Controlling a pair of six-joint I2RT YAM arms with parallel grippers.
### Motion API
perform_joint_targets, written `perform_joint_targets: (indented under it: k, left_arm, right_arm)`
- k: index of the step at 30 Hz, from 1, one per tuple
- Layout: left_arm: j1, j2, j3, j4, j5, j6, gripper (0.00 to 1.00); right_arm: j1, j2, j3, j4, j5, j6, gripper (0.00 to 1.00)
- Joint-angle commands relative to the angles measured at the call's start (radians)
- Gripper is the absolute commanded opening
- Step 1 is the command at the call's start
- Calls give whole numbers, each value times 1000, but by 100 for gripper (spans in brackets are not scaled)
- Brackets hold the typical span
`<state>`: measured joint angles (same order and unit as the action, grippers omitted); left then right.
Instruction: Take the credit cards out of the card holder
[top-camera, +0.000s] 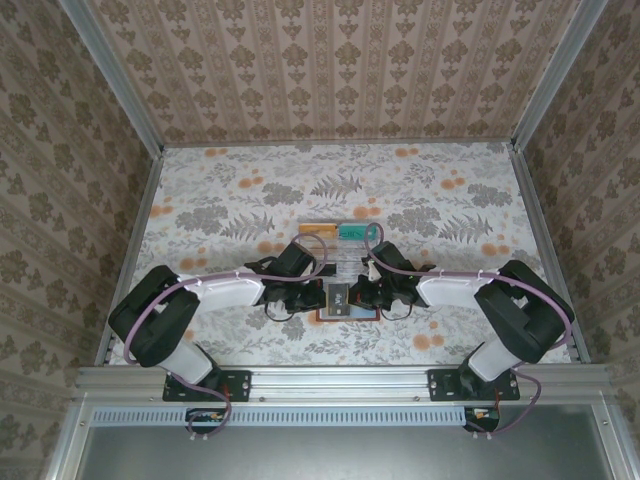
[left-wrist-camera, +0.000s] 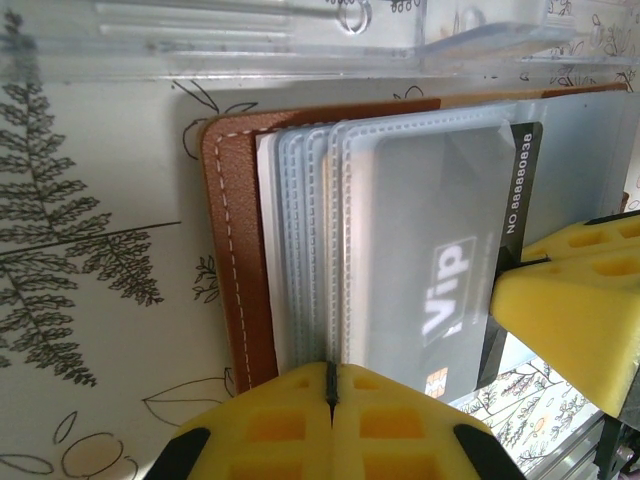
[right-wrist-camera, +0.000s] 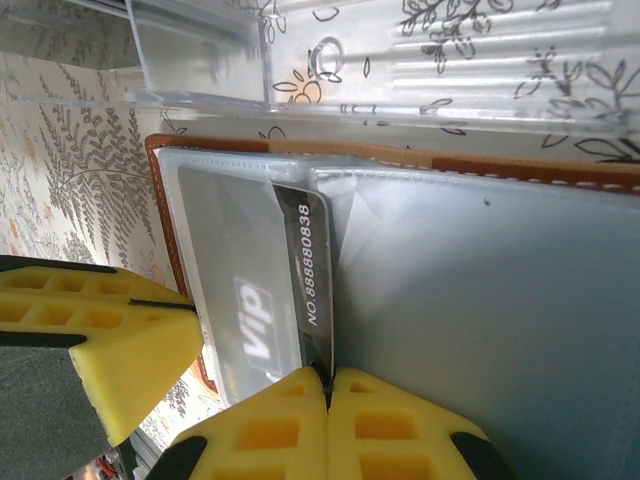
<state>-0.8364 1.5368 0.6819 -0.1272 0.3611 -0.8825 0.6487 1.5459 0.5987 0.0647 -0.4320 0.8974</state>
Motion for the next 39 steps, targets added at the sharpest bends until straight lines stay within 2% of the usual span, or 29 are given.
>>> perform_joint_targets:
  k: [1,15,24,34,39]
  left_arm:
    - [0,16,-21,-76,-40,-13,0]
    - [0,11,-21,-78,-39,-9,0]
    - [2,-1,-2,-104,-47,5,0]
    - [6,-20,-9,-102,-43,8,0]
    - [10,-54,16,-124,-46,23,0]
  right_arm:
    - [-12,-13,-45,-86,33,-2,0]
    - [-84,-126,-92,-204,47,-70,0]
    - [-96,-148,-114,-213,35,-81,0]
    - [-174,-314,-143,-322,36,-144,0]
    - [-179,-396,-84,-422,54,-194,0]
